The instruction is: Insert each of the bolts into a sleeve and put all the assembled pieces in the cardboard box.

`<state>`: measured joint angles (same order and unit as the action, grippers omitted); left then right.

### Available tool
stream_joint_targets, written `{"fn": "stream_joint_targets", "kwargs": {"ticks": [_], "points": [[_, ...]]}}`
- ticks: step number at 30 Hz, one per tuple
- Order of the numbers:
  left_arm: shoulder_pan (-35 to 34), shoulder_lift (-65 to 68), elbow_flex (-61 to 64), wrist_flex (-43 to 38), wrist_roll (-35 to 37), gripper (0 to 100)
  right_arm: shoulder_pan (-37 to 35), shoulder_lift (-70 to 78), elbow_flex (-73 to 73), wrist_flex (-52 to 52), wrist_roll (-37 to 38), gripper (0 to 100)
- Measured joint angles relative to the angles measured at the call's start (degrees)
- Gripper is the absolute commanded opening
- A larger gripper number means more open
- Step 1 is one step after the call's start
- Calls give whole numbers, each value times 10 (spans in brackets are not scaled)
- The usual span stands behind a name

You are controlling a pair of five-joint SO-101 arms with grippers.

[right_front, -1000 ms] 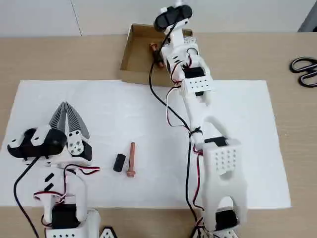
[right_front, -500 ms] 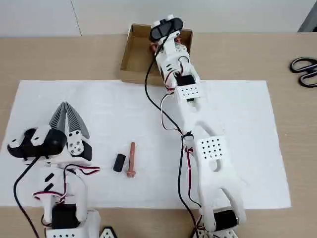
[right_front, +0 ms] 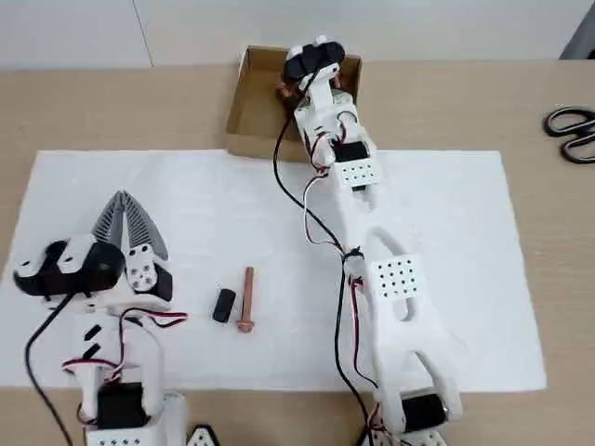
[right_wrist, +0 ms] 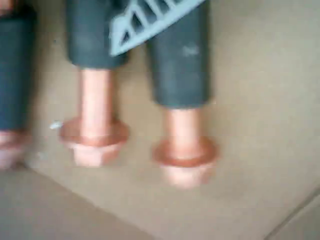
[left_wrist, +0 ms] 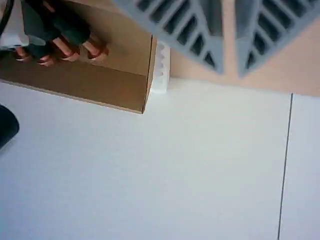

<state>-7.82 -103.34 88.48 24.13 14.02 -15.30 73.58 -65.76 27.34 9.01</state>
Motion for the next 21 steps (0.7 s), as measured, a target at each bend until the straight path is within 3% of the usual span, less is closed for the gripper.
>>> {"fn": "stream_joint_targets", "kwargs": {"ticks": [6,13,21], "points": [[0,0,0,0,0,6,-7,0,-70,69,0,154],[0,0,0,0,0,6,-40,-1,-262,336,0,155],[0,0,0,0,0,6,-68,-60,-280,615,0,155]]}}
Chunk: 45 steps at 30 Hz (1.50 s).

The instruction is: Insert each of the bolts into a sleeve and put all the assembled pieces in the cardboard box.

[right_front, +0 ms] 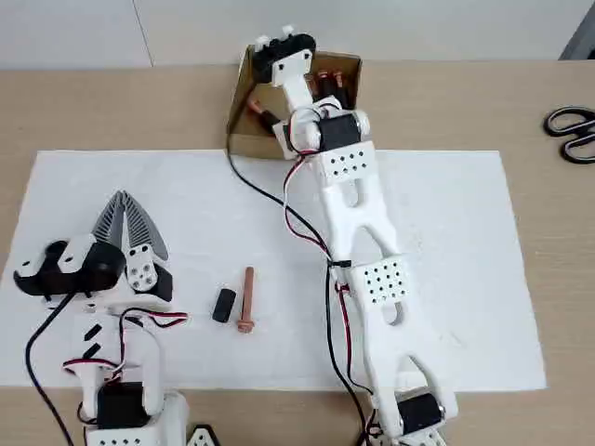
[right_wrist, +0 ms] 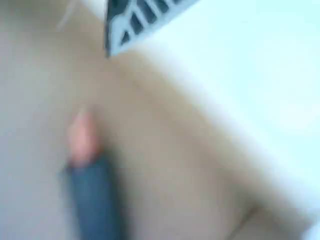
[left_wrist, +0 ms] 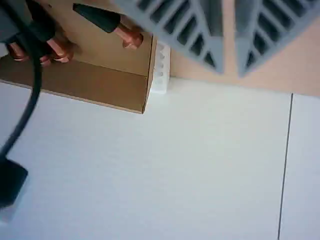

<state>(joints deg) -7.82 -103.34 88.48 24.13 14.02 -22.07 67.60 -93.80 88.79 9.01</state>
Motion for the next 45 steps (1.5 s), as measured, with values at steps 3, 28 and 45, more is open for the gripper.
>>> {"fn": "stream_joint_targets", "kwargs": {"ticks": [3,28,45], "points": [[0,0,0,0,0,6,-23,-11,-4,59,-18,155],[-68,-1,-193,364,0,6,-100,-309,134,82,-186,155],[-87,-2,-193,375,0,6,-171,-722,909,35,-296,155]]}}
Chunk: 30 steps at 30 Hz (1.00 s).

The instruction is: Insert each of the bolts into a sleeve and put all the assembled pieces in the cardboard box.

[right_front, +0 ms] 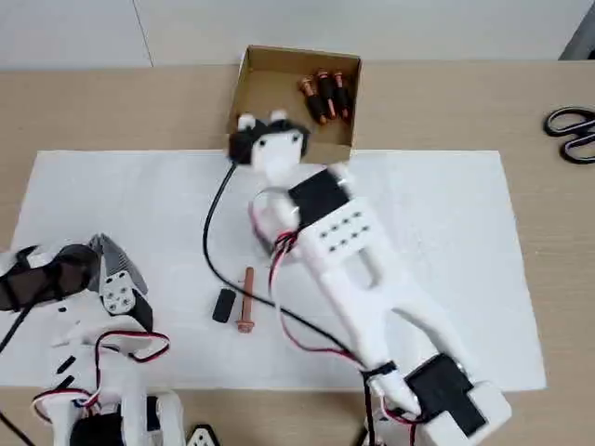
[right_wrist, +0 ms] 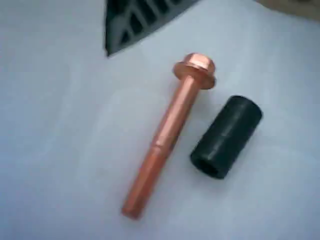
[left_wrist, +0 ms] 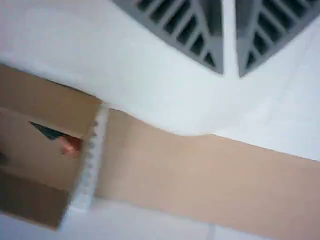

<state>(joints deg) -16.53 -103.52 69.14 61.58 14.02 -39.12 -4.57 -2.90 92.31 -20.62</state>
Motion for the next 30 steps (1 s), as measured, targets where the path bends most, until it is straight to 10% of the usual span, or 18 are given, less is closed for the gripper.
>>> {"fn": "stream_joint_targets", "kwargs": {"ticks": [13,30], "points": [[-203,0,0,9,-73,6,-170,-1,11,12,-267,157],[-215,0,0,9,-73,6,-172,180,11,-110,-362,155]]}}
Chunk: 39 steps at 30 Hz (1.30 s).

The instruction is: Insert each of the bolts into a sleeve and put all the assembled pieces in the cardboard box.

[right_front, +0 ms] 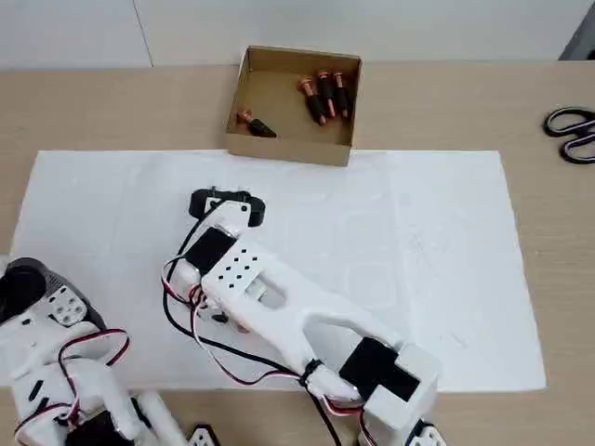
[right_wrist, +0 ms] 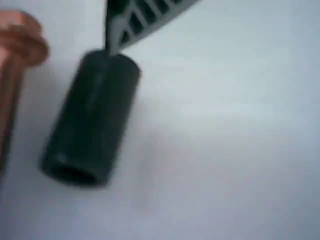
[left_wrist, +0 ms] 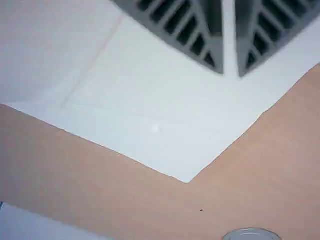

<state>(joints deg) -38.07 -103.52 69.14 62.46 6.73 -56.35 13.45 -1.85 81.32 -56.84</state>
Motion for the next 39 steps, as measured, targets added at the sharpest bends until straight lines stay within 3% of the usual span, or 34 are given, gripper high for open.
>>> {"fn": "stream_joint_targets", "kwargs": {"ticks": [7,26,31,39], "points": [[0,0,0,0,0,6,-3,0,0,-60,0,155],[0,0,0,0,0,6,-4,69,0,-93,-25,151],[0,0,0,0,0,6,-2,95,0,-104,-25,0],[0,0,0,0,0,6,28,101,-19,-90,-27,3]]}}
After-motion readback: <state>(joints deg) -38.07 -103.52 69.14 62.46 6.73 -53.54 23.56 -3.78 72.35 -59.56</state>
